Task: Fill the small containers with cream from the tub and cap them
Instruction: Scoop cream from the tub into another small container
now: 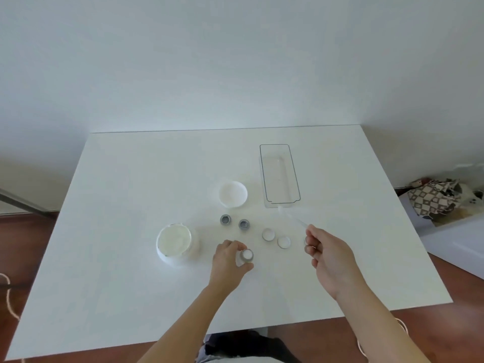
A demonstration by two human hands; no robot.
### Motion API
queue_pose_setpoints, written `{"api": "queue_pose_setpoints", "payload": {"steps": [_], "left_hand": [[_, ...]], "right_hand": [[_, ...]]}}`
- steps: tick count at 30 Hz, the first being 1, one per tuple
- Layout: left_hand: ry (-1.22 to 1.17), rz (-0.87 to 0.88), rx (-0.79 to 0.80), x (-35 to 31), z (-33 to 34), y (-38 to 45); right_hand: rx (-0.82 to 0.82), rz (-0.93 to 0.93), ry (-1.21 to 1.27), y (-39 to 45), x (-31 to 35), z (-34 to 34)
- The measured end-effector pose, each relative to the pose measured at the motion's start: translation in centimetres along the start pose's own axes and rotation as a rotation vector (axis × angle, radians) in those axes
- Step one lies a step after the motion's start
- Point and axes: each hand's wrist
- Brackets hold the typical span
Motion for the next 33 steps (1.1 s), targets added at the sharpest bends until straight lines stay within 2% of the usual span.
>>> {"api": "queue_pose_setpoints", "payload": {"steps": [6, 11, 14, 16, 17, 21, 23, 28, 33], "left_hand": [[0.111, -0.029, -0.018, 0.7, 1.1, 0.4], [0.115, 0.065, 0.002, 0.6, 0.7, 0.4], [0.077, 0.266, -0.238, 0.1, -0.3, 1.0], [0.136, 0.285, -0.337, -0.4, -1.1, 2.4], [0.194, 0.249, -0.307, -0.7, -1.5, 3.3], [0.456, 0.138, -0.026, -1.1, -1.7, 6.4], [0.552, 0.124, 0.037, -1.1, -1.5, 7.3], [0.636, 0.098, 0.04, -0.9, -1.2, 8.1], [0.548, 0.156, 0.001, -0.8, -1.6, 7.8]], "right_hand": [[0.011, 0.011, -0.042, 0.5, -0.4, -0.8], [0.052, 0.028, -0.027, 0.9, -0.4, -0.7], [0.094, 0.043, 0.039, 1.2, -0.2, -0.6], [0.117, 0.054, 0.094, 1.3, 0.0, -0.5], [0.125, 0.062, 0.116, 1.3, 0.0, -0.4], [0.171, 0.074, 0.165, 1.4, -0.1, -0.3], [0.197, 0.062, 0.173, 1.4, 0.0, -0.5], [0.255, 0.034, 0.203, 1.3, 0.1, -1.1], [0.278, -0.004, 0.267, 1.0, 0.2, -1.1]]}}
Point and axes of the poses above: each hand's wrist, its own y-axis towards the middle knuckle, its own z-axis out of the palm, x = y × z, and after that the axes turned 11 degrees about z, right-handed
